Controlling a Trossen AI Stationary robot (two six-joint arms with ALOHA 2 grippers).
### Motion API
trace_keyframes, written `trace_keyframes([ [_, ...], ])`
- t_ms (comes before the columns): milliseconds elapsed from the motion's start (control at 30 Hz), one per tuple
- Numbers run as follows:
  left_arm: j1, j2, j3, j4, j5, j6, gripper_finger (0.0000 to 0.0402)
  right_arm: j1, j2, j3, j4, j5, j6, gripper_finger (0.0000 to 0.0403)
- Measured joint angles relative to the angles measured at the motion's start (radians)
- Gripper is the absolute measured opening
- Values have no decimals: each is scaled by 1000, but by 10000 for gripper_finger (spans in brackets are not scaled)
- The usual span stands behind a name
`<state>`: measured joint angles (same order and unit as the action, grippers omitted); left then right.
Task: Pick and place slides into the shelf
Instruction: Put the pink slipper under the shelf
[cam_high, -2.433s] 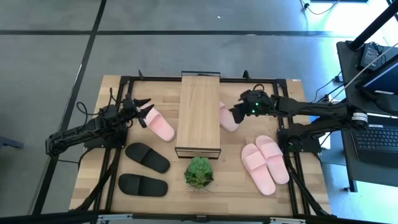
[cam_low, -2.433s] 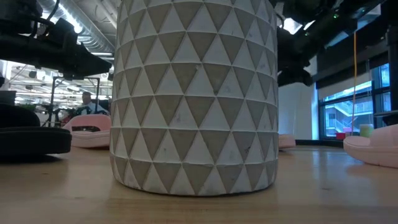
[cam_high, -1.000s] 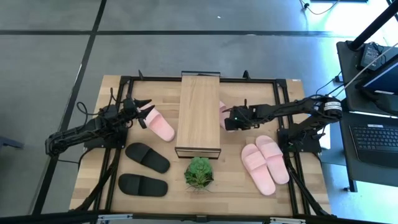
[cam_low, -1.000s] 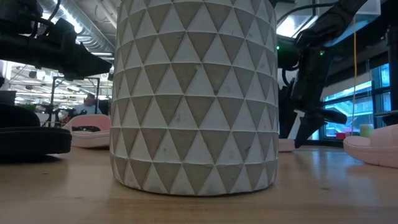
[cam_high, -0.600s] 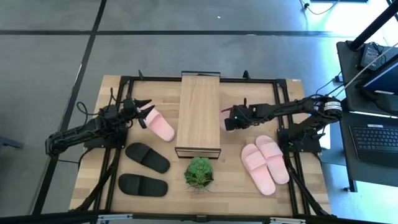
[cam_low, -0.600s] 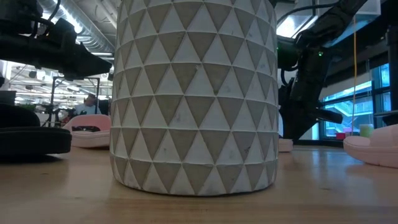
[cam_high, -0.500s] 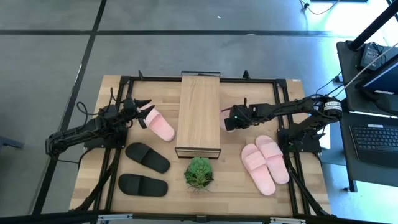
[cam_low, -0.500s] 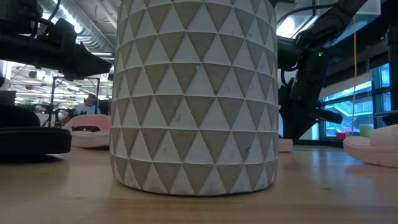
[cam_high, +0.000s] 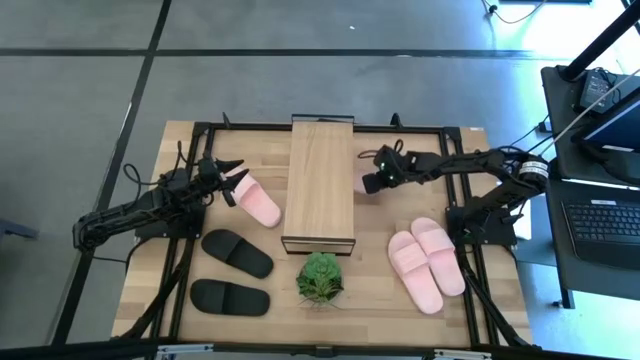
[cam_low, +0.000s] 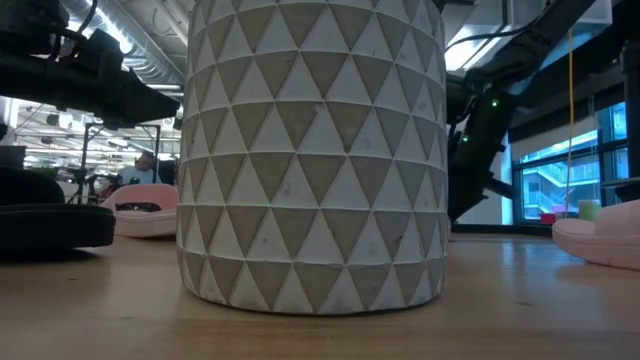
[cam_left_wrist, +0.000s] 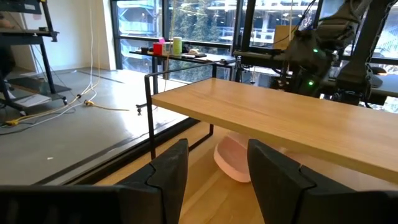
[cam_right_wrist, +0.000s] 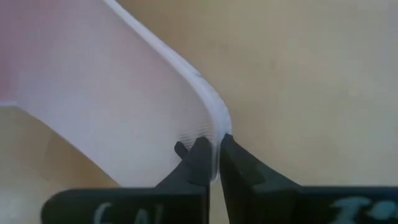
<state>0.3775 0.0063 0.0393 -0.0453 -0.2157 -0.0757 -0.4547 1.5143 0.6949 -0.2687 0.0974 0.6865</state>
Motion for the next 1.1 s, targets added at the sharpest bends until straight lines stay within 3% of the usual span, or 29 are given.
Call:
trace_keyframes([
  [267,0,0,0,0,-9,-1,157,-92,0,0,122,-19,-219,19],
  [700,0,0,0,0,-9,-3,157,-139,11,0,274,-49,-221,19],
  [1100,0,0,0,0,-10,-3,157,-139,244,189,260,-101,-254,19],
])
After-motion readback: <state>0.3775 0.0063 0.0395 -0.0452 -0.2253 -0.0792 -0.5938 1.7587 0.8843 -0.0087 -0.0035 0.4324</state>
